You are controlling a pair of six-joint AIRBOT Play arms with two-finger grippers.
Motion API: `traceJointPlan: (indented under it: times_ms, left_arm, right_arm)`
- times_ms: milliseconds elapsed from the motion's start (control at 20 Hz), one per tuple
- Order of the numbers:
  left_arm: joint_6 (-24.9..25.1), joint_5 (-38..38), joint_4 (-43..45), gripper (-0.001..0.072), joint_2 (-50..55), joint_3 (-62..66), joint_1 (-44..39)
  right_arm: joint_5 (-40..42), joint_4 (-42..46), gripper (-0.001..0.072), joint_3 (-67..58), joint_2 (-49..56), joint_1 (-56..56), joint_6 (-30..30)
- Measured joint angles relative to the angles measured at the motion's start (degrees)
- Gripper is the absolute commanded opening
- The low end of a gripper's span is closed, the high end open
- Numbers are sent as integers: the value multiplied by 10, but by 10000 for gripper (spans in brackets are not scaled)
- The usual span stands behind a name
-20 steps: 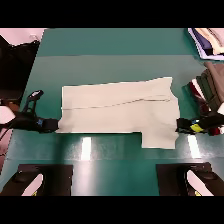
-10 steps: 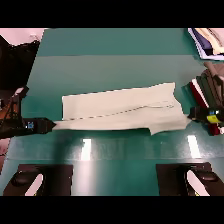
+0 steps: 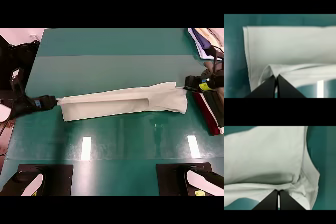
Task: Fold the shirts.
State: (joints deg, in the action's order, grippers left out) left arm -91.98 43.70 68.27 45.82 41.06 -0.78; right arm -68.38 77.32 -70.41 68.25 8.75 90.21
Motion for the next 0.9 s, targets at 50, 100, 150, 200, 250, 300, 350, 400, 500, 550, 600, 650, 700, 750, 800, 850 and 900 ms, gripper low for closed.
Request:
traceJointPlan:
  times_ms: [50, 100, 150, 200, 250, 300, 350, 400, 500, 550, 600, 650, 700, 750, 800, 850, 900]
  left_arm:
    - [-1, -13, 1, 26, 21, 10, 0]
    - [-2, -24, 2, 26, 41, 22, 0]
    - [-3, -33, 4, 26, 63, 35, 0]
    - [-4, -38, 6, 27, 84, 47, 0]
    - [-4, -42, 7, 27, 102, 57, 0]
    - [-5, -46, 9, 27, 120, 66, 0]
    - [-5, -48, 14, 27, 135, 73, 0]
    - [-5, -50, 18, 28, 148, 79, 0]
    - [-6, -54, 27, 362, 167, 88, 0]
    - [-6, -55, 32, 610, 173, 92, 0]
    - [-7, -56, 33, 612, 178, 96, 1]
    - [-7, -55, 33, 612, 181, 101, 1]
    - [-7, -50, 33, 613, 183, 108, 0]
    - [-7, -43, 34, 612, 185, 117, 0]
    - [-7, -31, 35, 608, 186, 128, 1]
    - [-7, -20, 35, 430, 186, 137, 1]
    - [-7, -3, 35, 174, 187, 147, 0]
  right_arm:
    - [7, 0, 17, -15, 24, -3, -5]
    - [15, -2, 18, -30, 47, -8, -9]
    - [21, -3, 18, -42, 67, -13, -14]
    - [28, -4, 18, -56, 89, -18, -18]
    - [33, -5, 19, -69, 108, -24, -20]
    - [40, -7, 19, -84, 127, -31, -22]
    - [43, -7, 19, -97, 144, -36, -23]
    - [46, -8, 24, -111, 162, -41, -24]
    - [49, -10, 440, -137, 194, -47, -25]
    - [50, -13, 604, -149, 207, -49, -26]
    - [49, -21, 604, -163, 221, -49, -28]
    - [43, -32, 604, -178, 232, -47, -30]
    - [32, -47, 604, -195, 242, -42, -37]
    - [21, -61, 604, -212, 250, -34, -46]
    - [2, -78, 604, -231, 257, -24, -59]
    - [-23, -94, 605, -247, 264, -11, -71]
    - [-48, -104, 625, -260, 271, 3, -84]
